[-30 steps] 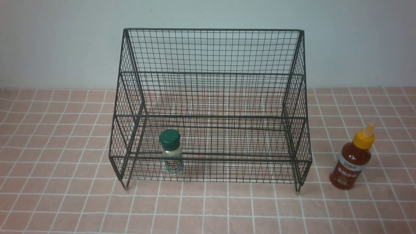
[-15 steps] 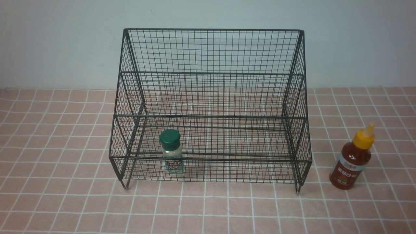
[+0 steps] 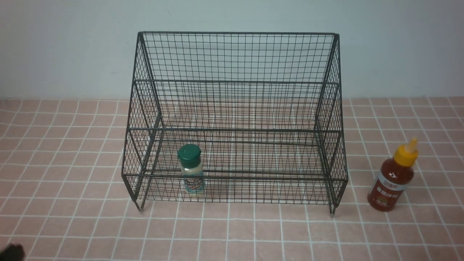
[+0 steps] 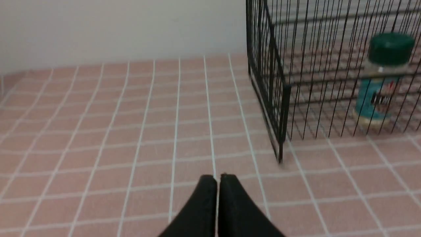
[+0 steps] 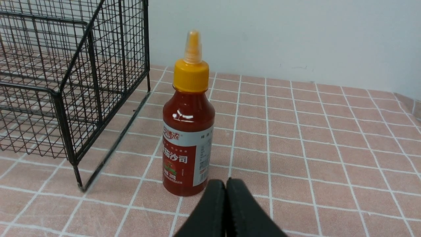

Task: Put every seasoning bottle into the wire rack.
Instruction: Use the right arm to grab the condiment bottle closest to it

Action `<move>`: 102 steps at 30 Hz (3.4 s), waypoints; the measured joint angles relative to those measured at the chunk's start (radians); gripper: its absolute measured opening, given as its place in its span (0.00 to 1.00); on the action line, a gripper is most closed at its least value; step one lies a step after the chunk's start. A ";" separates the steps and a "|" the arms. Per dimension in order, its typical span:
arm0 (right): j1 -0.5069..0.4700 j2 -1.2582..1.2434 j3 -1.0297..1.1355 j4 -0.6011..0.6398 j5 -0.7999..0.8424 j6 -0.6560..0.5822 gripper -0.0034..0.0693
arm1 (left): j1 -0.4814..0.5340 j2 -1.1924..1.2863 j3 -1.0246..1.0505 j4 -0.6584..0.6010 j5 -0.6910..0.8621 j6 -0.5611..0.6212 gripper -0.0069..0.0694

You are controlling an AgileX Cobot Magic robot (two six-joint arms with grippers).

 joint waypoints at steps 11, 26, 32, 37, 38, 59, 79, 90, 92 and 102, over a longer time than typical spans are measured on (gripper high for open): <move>0.000 0.000 0.000 0.000 0.001 0.000 0.03 | 0.000 0.000 0.035 0.000 0.007 0.003 0.08; 0.000 0.000 0.000 0.000 0.001 0.000 0.03 | 0.000 0.000 0.035 0.000 0.007 0.004 0.08; 0.000 0.000 0.000 -0.004 0.001 0.000 0.03 | 0.000 0.000 0.035 0.000 0.007 0.004 0.08; 0.000 0.000 0.002 0.011 -0.038 0.016 0.03 | 0.000 0.000 0.035 0.000 0.007 0.004 0.08; 0.000 0.000 0.004 0.029 -0.089 0.023 0.03 | 0.000 0.000 0.035 0.000 0.007 0.004 0.08; 0.000 0.000 0.004 0.225 -0.567 0.245 0.03 | 0.000 0.000 0.035 0.000 0.007 0.004 0.08; 0.000 0.835 -0.190 0.027 -0.949 0.251 0.30 | 0.000 0.000 0.035 0.000 0.007 0.004 0.08; 0.000 1.234 -0.294 -0.080 -1.114 0.265 0.63 | 0.000 0.000 0.035 0.000 0.007 0.004 0.08; 0.000 1.282 -0.319 -0.083 -1.122 0.267 0.63 | 0.000 0.000 0.035 0.000 0.007 0.004 0.08; 0.000 1.498 -0.383 -0.109 -1.184 0.275 0.64 | 0.000 0.000 0.035 0.000 0.007 0.004 0.08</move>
